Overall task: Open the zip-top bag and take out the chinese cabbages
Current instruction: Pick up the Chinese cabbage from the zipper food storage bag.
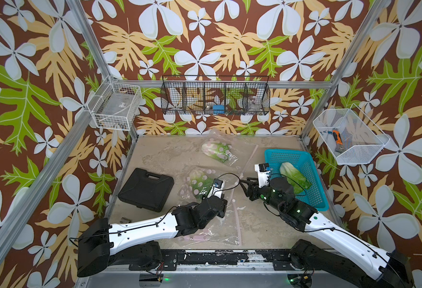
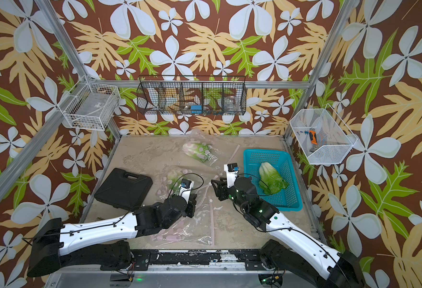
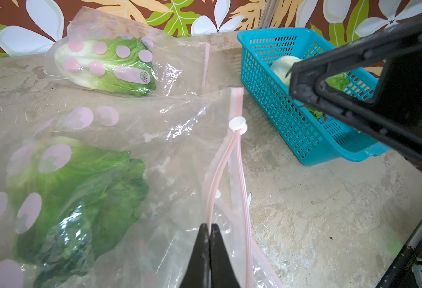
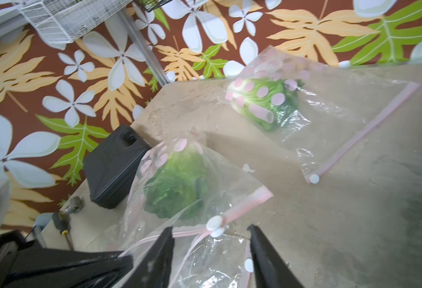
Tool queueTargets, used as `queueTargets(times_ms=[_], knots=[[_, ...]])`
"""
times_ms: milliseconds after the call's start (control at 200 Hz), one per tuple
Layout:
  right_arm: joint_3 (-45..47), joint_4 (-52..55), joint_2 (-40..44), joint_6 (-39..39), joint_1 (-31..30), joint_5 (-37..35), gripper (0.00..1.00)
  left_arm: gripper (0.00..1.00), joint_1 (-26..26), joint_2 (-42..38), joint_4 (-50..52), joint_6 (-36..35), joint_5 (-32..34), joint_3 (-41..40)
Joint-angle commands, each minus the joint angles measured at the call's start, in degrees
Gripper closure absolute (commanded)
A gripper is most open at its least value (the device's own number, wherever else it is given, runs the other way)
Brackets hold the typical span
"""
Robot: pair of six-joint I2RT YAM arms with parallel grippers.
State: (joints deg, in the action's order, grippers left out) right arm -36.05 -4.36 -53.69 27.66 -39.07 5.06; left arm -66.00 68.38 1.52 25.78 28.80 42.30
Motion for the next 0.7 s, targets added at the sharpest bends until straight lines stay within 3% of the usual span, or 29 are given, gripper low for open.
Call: queueTargets(times_ms=[0,95,290,696], knots=[[1.1,-7.0,0.4,0.4,-0.2,12.6,0.7,1.0,0.1,0.3,-1.1,0.0,0.3,0.3],[2.1,-8.9,-0.8,4.0,-1.0,15.2,0.79,1.0,0.1,0.1,-1.2,0.3,1.2,0.5],[2.7,-10.1,-4.2,6.1,-5.0,13.1,0.81,1.0,0.0,0.2,-1.4,0.3,3.3,0.8],[3.7,-13.0,-12.3,9.3,-5.7,10.1,0.86,1.0,0.1,-0.3,-4.6,-2.1,3.6,1.2]])
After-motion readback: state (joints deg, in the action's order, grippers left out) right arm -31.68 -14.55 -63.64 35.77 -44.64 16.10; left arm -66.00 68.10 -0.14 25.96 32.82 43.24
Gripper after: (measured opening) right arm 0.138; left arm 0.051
